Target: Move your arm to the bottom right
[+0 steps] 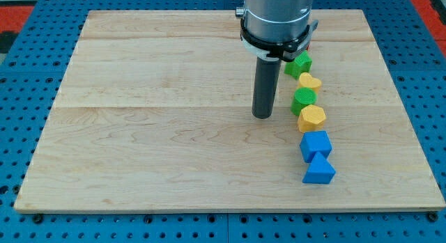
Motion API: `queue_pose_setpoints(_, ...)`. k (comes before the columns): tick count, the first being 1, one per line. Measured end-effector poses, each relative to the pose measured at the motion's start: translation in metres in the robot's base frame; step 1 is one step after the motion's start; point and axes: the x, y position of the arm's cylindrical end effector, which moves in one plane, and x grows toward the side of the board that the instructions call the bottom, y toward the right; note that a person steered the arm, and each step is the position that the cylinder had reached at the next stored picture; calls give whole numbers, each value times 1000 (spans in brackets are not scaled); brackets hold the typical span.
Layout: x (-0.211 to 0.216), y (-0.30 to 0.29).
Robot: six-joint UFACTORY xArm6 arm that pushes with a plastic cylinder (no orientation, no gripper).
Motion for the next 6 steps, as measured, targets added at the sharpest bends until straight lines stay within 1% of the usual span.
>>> queue_pose_setpoints(6,1,-7)
